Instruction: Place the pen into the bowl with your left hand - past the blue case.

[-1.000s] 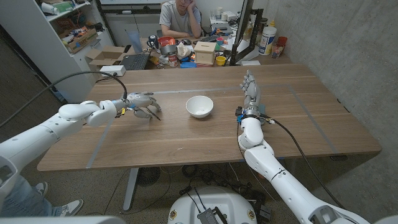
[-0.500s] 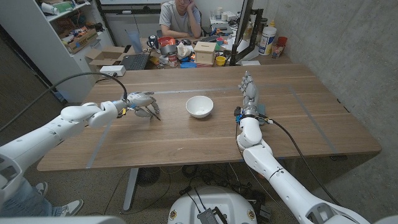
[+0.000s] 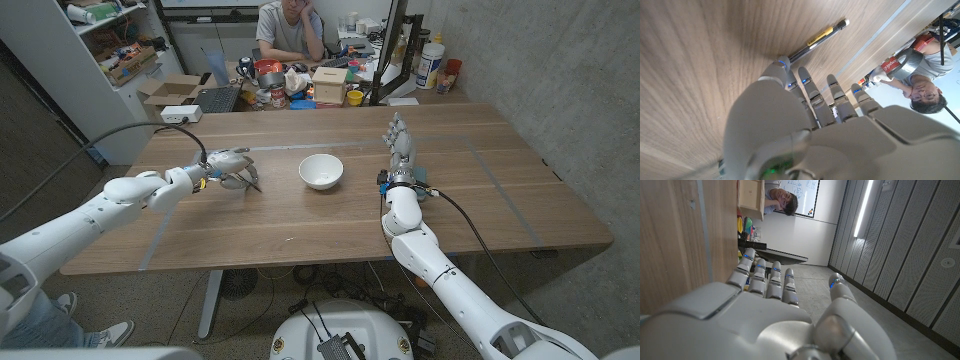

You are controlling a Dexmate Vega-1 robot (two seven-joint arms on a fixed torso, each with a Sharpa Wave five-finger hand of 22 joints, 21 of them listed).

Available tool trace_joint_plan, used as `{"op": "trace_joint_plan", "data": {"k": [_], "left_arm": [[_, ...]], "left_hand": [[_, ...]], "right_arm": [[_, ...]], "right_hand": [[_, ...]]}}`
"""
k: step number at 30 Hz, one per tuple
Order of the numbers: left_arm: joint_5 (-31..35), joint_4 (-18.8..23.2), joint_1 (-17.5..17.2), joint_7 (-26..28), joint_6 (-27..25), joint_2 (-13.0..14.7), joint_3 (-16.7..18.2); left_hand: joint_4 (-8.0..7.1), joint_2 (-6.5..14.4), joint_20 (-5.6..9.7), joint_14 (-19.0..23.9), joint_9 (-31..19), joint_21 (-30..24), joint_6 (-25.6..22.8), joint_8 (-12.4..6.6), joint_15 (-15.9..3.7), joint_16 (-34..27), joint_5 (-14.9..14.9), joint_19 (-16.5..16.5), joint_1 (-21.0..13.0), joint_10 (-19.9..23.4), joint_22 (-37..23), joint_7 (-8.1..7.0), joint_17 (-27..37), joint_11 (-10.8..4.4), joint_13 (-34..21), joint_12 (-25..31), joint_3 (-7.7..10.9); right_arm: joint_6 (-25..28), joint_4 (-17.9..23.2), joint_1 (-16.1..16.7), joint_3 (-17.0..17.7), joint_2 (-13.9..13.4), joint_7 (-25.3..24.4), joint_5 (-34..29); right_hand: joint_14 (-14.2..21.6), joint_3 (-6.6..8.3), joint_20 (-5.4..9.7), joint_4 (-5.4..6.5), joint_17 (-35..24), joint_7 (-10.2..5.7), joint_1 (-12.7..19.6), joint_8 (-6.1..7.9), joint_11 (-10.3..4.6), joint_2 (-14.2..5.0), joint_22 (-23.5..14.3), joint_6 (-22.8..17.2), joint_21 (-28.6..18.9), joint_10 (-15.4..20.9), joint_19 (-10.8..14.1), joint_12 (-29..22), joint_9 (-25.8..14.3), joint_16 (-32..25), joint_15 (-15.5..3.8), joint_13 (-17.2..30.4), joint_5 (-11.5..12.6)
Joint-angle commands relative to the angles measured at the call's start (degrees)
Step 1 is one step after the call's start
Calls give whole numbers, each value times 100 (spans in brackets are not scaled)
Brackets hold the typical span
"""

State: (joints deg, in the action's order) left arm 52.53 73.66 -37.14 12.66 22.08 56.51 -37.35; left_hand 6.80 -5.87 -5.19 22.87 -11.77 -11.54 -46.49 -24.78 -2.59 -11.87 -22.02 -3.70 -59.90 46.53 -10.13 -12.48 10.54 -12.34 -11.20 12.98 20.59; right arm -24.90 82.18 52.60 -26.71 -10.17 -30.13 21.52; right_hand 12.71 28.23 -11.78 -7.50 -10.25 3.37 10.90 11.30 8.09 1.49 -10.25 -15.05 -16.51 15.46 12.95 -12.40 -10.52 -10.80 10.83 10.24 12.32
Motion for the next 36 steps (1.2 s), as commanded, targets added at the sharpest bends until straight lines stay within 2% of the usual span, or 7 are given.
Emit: {"op": "trace_joint_plan", "data": {"k": [1,9,13,19,25,32,36], "left_arm": [[-96,22,-415,277,-497,-120,1],[-393,-3,-701,465,-777,-213,67],[-512,-10,-753,523,-806,-246,75],[-654,42,-823,640,-844,-294,104],[-769,109,-890,701,-923,-355,134],[-854,125,-954,814,-1042,-452,156],[-864,157,-983,902,-1083,-459,172]], "left_hand": [[-17,14,67,179,10,-62,-202,-9,-853,-42,9,-157,-83,170,-19,-3,18,-5,-5,-33,-14],[-21,38,178,560,44,-71,-165,70,-879,-97,19,-284,-139,216,-23,25,21,-13,3,-115,15],[20,141,140,680,60,-46,-442,3,-881,-50,71,-305,-323,674,-22,160,11,-13,-7,-39,132],[45,172,211,808,85,-40,-588,-14,-878,-49,131,-345,-424,959,-16,148,9,-17,-7,-17,197],[57,211,416,1128,139,-42,-1092,-97,-879,-48,282,-485,-559,1526,-2,316,-8,-7,-7,8,303],[39,286,901,1731,150,-54,-1881,-289,-920,-31,563,-850,-704,2381,19,561,-33,17,-36,45,422],[24,287,1044,2055,166,-18,-2249,-315,-923,-43,724,-926,-741,2731,22,649,-26,18,-37,25,504]], "right_arm": [[9,-140,-75,7,21,122,88],[102,-131,-102,7,-6,132,81],[168,-113,-131,0,-20,136,72],[219,-109,-180,-15,-25,161,64],[258,-58,-191,-17,-46,162,50],[326,1,-170,6,-98,181,80],[353,18,-155,16,-118,190,96]], "right_hand": [[24,-10,-34,-5,-33,-32,12,-13,-4,36,-22,-18,8,24,8,3,-29,21,5,26,14],[15,-14,-39,-3,-33,-38,16,-18,-3,34,-23,-3,23,6,5,13,-30,26,11,27,15],[12,-16,-41,-2,-34,-45,17,-22,-2,34,-23,7,31,-8,2,20,-30,27,13,27,16],[-2,-20,-43,-1,-34,-53,19,-25,3,34,-24,16,45,-21,-7,26,-30,32,17,28,17],[-8,-25,-44,1,-35,-58,21,-26,-8,36,-24,21,61,-38,-14,34,-30,33,20,28,18],[-20,-34,-45,4,-36,-58,19,-25,0,40,-25,25,76,-56,-18,42,-31,36,22,29,19],[-21,-38,-45,5,-36,-58,21,-25,-4,41,-26,28,88,-79,-22,50,-31,35,25,29,19]]}}
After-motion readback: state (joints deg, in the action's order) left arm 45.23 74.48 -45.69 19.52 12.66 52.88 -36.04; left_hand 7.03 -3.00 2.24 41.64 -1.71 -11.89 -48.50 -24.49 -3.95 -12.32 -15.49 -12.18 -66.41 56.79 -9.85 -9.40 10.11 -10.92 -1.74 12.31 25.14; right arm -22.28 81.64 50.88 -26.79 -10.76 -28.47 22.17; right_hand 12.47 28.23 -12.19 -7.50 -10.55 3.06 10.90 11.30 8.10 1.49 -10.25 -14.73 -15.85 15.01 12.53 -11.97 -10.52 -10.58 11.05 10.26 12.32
